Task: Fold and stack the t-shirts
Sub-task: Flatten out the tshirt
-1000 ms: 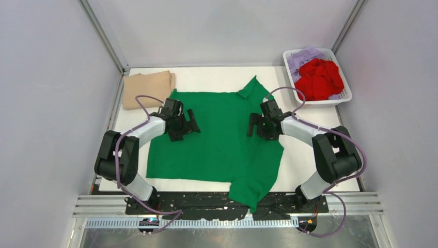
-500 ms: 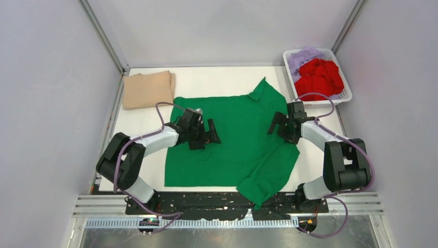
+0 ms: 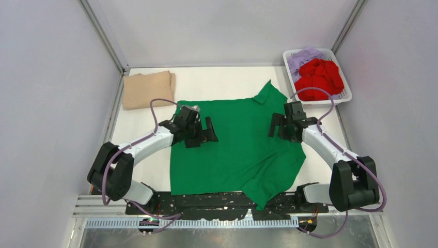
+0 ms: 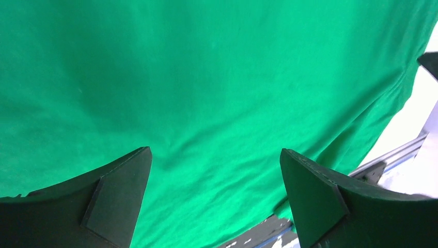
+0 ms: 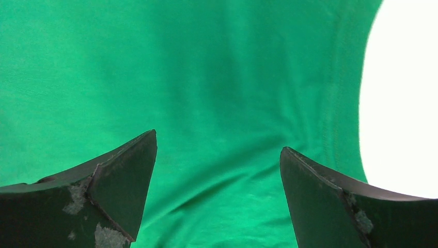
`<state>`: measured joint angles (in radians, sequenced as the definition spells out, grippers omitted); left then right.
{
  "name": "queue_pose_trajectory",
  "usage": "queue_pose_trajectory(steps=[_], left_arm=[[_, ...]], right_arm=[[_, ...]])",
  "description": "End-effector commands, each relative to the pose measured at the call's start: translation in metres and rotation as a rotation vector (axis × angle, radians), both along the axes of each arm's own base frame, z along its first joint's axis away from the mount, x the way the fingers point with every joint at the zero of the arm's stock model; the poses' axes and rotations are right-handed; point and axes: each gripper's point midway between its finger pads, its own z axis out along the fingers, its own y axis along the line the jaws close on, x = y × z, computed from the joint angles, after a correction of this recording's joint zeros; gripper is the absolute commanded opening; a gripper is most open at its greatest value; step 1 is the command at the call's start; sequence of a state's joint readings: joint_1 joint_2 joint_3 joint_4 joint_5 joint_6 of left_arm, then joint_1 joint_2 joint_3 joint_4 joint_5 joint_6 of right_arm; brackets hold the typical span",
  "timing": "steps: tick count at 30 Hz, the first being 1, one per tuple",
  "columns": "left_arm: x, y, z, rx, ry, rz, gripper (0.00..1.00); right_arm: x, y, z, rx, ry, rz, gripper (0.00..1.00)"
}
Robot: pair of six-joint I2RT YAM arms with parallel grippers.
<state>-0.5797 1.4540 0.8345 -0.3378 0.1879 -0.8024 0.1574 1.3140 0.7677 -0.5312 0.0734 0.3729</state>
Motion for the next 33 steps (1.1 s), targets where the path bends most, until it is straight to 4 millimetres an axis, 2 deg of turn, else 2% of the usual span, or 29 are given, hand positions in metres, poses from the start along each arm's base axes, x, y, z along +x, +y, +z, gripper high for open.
queue_pose_trajectory(steps=[1,3,4,5,6,7,11,17,21,26,29,33], left_arm=[[0.040,0.012,0.022,0.016,-0.094,0.042,1.00],[0.052,0.014,0.022,0.012,-0.095,0.055,0.99],[0.057,0.016,0.021,0.017,-0.092,0.061,1.00],[0.061,0.018,0.019,0.020,-0.087,0.067,0.99],[0.065,0.020,0.017,0.023,-0.080,0.072,1.00],[0.067,0.022,0.014,0.024,-0.073,0.077,0.99],[0.070,0.028,0.003,0.028,-0.044,0.080,1.00],[0.064,0.033,-0.013,0.050,-0.008,0.073,1.00],[0.060,0.038,-0.020,0.065,0.012,0.064,1.00],[0.056,0.047,-0.025,0.097,0.025,0.057,1.00],[0.055,0.050,-0.026,0.107,0.026,0.043,1.00],[0.055,0.052,-0.029,0.121,0.030,0.038,1.00]], right_arm=[[0.043,0.030,0.061,0.025,-0.209,0.093,0.95],[0.073,0.044,0.082,0.088,-0.297,0.071,0.95],[0.081,0.052,0.079,0.126,-0.295,0.059,0.95],[0.098,0.058,0.091,0.154,-0.348,0.048,0.95],[0.109,0.062,0.082,0.179,-0.330,0.016,0.95],[0.127,0.069,0.083,0.199,-0.347,0.007,0.95],[0.178,0.086,0.070,0.267,-0.340,-0.064,0.95],[0.231,0.100,0.042,0.305,-0.302,-0.142,0.95],[0.251,0.104,0.027,0.320,-0.288,-0.176,0.96],[0.265,0.103,0.018,0.329,-0.285,-0.212,0.95],[0.276,0.105,0.017,0.342,-0.302,-0.225,0.95],[0.300,0.113,0.025,0.379,-0.359,-0.204,0.95]])
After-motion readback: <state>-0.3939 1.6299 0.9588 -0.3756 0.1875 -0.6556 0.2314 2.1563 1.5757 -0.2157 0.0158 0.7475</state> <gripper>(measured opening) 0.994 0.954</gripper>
